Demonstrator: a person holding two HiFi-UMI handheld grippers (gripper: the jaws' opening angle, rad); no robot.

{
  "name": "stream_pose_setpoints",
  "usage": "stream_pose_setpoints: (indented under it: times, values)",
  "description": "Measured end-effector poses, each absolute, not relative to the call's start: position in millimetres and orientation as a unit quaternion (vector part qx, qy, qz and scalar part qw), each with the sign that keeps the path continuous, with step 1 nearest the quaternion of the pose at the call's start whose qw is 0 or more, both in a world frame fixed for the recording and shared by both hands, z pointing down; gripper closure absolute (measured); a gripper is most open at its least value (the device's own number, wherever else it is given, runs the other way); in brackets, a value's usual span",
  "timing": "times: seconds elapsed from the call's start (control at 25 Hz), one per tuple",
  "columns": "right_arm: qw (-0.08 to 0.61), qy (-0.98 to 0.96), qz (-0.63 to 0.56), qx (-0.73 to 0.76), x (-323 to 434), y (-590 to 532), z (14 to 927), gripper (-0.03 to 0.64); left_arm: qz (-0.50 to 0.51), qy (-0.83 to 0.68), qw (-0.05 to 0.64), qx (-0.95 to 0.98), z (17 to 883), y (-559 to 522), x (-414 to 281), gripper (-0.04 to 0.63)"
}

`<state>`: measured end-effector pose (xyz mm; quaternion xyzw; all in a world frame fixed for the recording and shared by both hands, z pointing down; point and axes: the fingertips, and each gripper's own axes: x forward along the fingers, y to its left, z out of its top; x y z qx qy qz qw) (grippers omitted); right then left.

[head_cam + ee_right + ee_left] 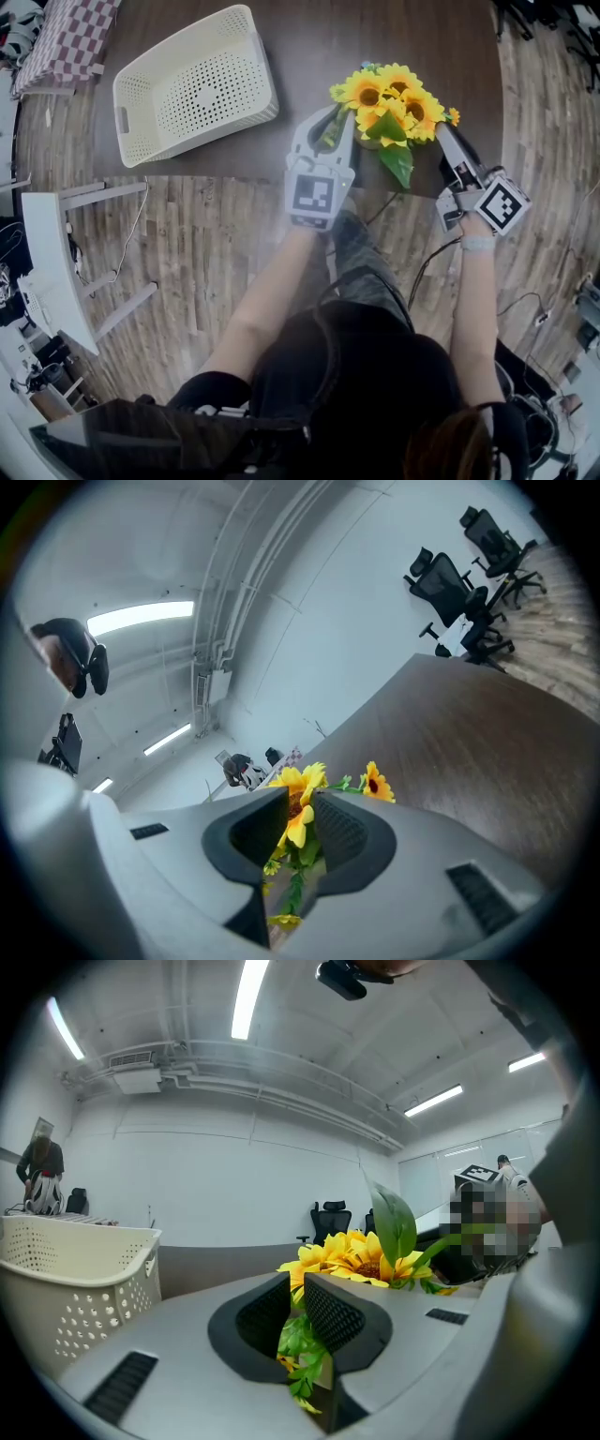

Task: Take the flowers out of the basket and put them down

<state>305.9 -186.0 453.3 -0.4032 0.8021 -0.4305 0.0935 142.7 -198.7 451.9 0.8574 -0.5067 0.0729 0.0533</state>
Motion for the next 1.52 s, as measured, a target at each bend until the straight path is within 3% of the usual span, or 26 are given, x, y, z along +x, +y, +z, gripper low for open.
stream_pose_setpoints:
  times: [0.12,0.24,0.44,0.64,1.52]
  values:
    - [0.089,0.8,-0.414,-0.424,310.6,-180.9,451.5,0.539,0.073,-0.503,0.051,0.86,449.4,-194.1,139.7,0.546]
    - [0.084,0.799,-0.394,-0.446,315.1,-173.6,447.2,0.612,0.07,-0.5,0.048,0.862,444.8,-189.1,138.4,0.572]
    - [0.094,0.807,-0.368,-0.452,309.4,-162.0,435.3,0.617,0.063,-0.488,0.045,0.87,437.0,-183.6,138.8,0.595]
    - [0.052,0.824,-0.315,-0.469,295.8,-149.1,424.2,0.617,0.05,-0.472,0.043,0.879,425.4,-178.6,137.4,0.595]
    - [0.073,0.828,-0.268,-0.488,258.3,-113.2,392.7,0.617,0.037,-0.424,0.039,0.904,412.1,-157.6,136.8,0.595]
